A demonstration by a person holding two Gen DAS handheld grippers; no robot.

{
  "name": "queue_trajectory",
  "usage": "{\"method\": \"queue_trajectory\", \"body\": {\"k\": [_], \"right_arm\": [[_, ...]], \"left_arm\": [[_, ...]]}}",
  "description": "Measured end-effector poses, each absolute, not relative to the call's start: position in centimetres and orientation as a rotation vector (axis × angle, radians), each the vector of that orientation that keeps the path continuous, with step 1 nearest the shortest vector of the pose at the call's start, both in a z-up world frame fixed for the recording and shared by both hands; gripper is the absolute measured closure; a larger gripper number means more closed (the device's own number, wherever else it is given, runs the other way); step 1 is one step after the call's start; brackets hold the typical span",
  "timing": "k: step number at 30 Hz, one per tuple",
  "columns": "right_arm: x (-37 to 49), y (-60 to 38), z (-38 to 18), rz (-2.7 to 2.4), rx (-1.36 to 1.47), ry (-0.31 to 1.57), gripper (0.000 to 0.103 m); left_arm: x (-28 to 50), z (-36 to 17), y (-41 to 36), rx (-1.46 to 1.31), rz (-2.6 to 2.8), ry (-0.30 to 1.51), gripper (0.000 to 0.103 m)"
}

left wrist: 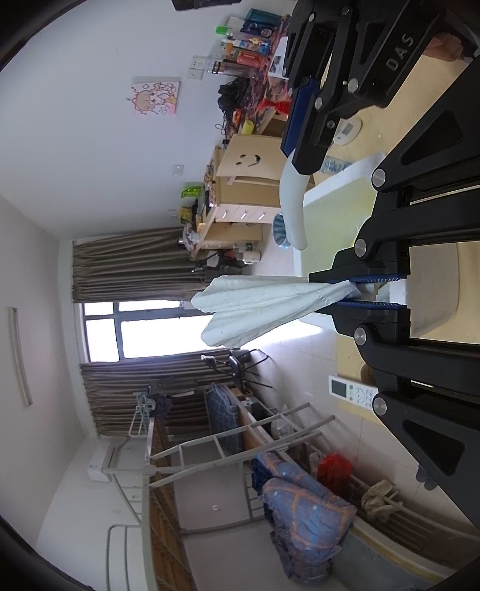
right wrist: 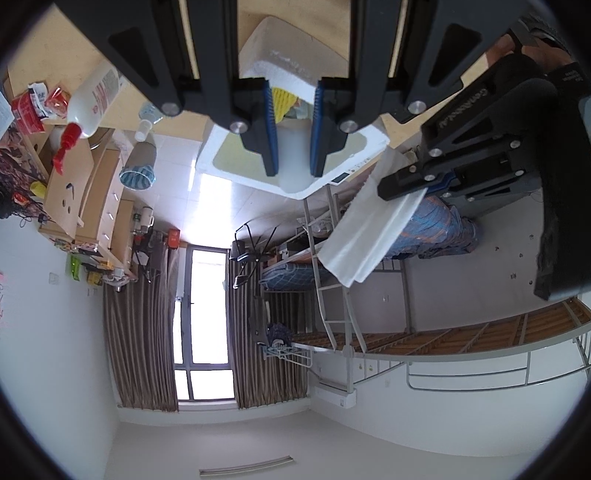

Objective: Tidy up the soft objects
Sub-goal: 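Lower the foam strip into the foam box and open the right tool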

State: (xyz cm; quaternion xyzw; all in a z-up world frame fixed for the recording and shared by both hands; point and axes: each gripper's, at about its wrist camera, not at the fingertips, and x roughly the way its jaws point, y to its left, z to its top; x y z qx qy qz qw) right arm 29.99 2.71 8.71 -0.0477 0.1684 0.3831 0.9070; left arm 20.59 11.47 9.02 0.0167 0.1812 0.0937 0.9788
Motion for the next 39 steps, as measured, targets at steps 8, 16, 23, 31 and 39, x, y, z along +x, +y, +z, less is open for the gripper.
{"method": "queue_trajectory", "body": {"k": [8,16,23,31,39], "right_arm": [[31.2,4.2,8.5,0.794,-0.122,0.365,0.083],[31.7,5.8,8.2,0.815,-0.128,0.389,0.083],[32.6,6.3,7.6,0.811,-0.124,0.422,0.083],[33.5,6.2,7.6,0.798,-0.111,0.450,0.083],[33.5,6.9,7.8,0.756,-0.138,0.445,0.016]], "left_arm": [[22.0,8.7,12.3,0.027,0.207,0.385,0.095],[22.1,8.4,13.3,0.015,0.238,0.394,0.095],[22.0,8.4,13.2,0.025,0.242,0.398,0.095],[21.9,8.5,13.1,0.024,0.244,0.396,0.095],[21.8,8.7,13.3,0.019,0.261,0.395,0.095]]}}
